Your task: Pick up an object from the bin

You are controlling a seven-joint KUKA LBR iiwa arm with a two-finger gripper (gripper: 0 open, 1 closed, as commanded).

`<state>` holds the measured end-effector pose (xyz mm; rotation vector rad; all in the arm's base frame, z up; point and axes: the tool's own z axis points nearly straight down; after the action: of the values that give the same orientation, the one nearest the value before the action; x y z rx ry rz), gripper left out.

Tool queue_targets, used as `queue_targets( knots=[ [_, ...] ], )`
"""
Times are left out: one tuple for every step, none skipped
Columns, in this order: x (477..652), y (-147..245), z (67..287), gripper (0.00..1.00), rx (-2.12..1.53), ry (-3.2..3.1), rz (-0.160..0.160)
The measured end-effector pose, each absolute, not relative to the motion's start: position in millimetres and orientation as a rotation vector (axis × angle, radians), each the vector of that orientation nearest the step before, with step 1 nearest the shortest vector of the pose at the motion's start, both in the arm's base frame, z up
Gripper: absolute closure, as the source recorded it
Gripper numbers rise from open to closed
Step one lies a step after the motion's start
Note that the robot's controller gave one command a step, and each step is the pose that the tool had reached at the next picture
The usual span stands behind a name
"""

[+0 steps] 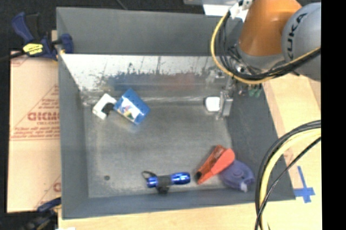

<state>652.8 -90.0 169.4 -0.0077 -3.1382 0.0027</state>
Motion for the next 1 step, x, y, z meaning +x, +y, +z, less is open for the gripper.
queue_targets(
  knots=[
    [654.7,-89.8,174.2,0.00,-0.004,-3.146,0.005]
  ],
)
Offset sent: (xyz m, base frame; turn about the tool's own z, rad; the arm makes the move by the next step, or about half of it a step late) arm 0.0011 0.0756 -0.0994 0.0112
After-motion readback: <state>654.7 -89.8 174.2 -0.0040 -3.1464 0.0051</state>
